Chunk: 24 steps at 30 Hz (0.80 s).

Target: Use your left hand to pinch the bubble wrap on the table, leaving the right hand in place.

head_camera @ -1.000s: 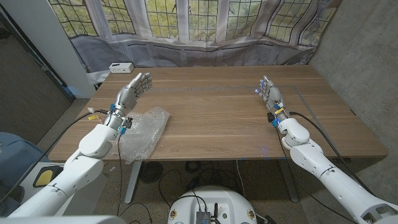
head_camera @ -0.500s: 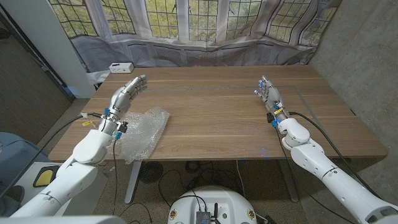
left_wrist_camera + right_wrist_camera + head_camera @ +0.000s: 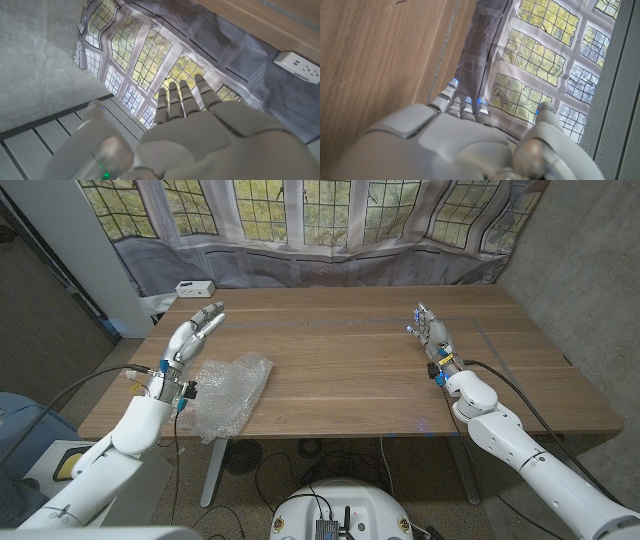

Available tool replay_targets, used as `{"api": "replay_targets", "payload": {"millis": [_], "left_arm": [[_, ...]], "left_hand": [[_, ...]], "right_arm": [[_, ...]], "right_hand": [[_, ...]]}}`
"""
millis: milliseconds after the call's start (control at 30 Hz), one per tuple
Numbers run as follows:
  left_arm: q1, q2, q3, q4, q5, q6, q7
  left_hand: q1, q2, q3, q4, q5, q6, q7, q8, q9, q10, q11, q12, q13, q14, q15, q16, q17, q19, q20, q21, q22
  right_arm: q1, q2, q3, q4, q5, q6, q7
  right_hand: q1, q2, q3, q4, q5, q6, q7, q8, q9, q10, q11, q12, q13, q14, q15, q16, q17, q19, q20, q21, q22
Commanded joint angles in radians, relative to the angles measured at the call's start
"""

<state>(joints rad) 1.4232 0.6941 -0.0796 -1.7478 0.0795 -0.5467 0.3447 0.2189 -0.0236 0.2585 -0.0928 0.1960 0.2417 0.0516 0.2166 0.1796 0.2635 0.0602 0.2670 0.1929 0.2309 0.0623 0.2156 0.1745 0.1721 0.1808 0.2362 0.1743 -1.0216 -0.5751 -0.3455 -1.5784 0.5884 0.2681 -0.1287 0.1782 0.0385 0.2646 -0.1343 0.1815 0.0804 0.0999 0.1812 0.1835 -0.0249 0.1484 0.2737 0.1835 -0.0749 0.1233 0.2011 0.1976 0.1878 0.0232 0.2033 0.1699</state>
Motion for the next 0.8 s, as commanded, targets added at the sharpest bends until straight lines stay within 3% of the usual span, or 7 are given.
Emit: {"api": "replay_targets", "payload": {"millis": [33,200,467,800], "left_arm": [[0.105,-0.059,-0.081,-0.132,0.352,0.179,0.211],[0.131,-0.062,-0.094,-0.170,0.409,0.256,0.239],[0.148,-0.053,-0.098,-0.201,0.456,0.354,0.257],[0.158,-0.005,-0.087,-0.257,0.435,0.502,0.150]], "left_hand": [[0.017,0.001,0.003,-0.010,0.008,0.013,-0.003,0.001,0.001,0.011,-0.014,0.002,0.006,0.014,-0.004,-0.003,0.004,0.016,0.002,-0.003,0.005],[0.020,0.002,0.004,-0.012,0.009,0.022,-0.007,0.002,0.001,0.016,-0.015,0.002,0.006,0.020,-0.007,-0.003,0.004,0.020,0.004,-0.003,0.005],[0.024,0.002,0.005,-0.016,0.011,0.029,-0.010,0.000,0.002,0.021,-0.021,0.000,0.006,0.030,-0.009,-0.004,0.004,0.025,0.007,-0.006,0.005],[0.027,0.004,0.007,-0.019,0.012,0.021,-0.007,-0.008,0.002,0.015,-0.013,-0.006,0.007,0.022,-0.009,-0.011,0.005,0.027,0.009,-0.009,0.005]], "right_arm": [[-0.002,-0.002,0.005,-0.001,0.004,0.003,0.007],[0.003,-0.001,0.001,0.013,0.009,0.006,0.023],[-0.020,-0.022,0.006,-0.022,0.023,-0.035,0.011],[-0.050,-0.052,0.022,-0.062,0.027,-0.056,-0.002]], "right_hand": [[0.012,0.005,0.001,0.000,0.001,0.003,0.002,0.007,0.003,0.009,0.006,0.002,0.006,0.004,0.001,-0.003,0.005,0.003,0.004,-0.001,0.003],[0.011,0.005,0.000,0.000,0.001,0.004,0.001,0.007,0.003,0.010,0.008,0.002,0.006,0.005,0.002,-0.003,0.005,0.003,0.005,-0.001,0.003],[0.012,0.005,-0.001,0.000,0.001,0.004,0.002,0.006,0.003,0.009,0.010,0.001,0.006,0.004,0.002,-0.004,0.006,0.002,0.005,-0.002,0.003],[0.014,0.007,0.000,0.000,0.001,-0.002,0.003,0.004,0.003,0.008,0.011,-0.001,0.006,0.003,0.001,-0.005,0.005,0.003,0.004,-0.002,0.003]]}}
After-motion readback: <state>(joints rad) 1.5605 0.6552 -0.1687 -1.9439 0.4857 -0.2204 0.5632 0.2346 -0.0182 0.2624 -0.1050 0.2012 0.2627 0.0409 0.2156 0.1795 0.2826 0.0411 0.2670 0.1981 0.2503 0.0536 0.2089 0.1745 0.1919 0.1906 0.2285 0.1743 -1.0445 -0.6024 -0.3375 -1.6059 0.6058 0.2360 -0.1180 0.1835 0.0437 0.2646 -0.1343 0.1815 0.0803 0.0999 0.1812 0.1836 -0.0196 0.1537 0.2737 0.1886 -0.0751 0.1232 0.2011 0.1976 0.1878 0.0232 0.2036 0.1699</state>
